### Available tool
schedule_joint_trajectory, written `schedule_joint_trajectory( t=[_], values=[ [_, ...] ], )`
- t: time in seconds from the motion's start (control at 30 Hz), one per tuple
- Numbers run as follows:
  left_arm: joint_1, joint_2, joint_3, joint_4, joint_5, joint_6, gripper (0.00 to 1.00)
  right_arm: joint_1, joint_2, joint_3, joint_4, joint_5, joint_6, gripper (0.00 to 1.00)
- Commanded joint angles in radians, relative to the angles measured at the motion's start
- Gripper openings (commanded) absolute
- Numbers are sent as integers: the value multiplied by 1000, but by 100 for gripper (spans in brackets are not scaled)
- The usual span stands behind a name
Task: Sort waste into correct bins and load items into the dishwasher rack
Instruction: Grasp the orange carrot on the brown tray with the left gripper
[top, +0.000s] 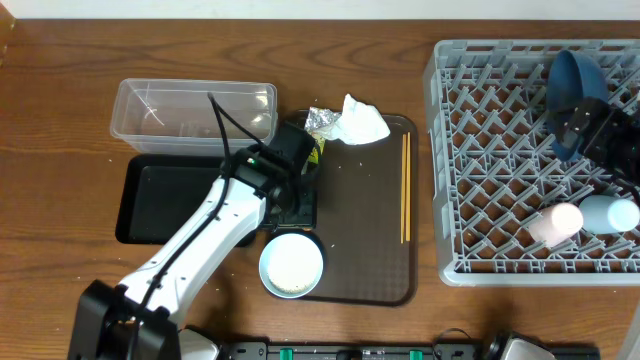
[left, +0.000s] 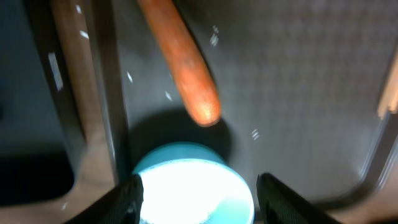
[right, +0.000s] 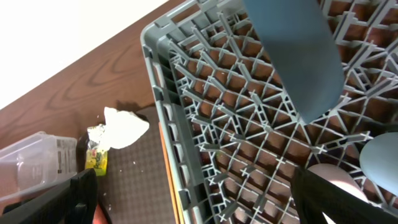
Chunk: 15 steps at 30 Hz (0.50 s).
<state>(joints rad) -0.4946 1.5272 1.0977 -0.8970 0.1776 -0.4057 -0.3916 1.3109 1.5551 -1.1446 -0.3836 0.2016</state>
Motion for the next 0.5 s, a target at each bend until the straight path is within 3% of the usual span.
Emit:
schedule_joint_trajectory(
  t=[0.0,0.17,0.47],
  values=[
    [0,38,-35,76,-40,-90,59,13,1,0,-3,-10,11,91],
    [3,164,-42,174,-38,-132,56,13,1,0,-9,-10,11,91],
    [51,274,-5,186,51,-187,54,13,1,0,-18,-10,11,91]
  ],
)
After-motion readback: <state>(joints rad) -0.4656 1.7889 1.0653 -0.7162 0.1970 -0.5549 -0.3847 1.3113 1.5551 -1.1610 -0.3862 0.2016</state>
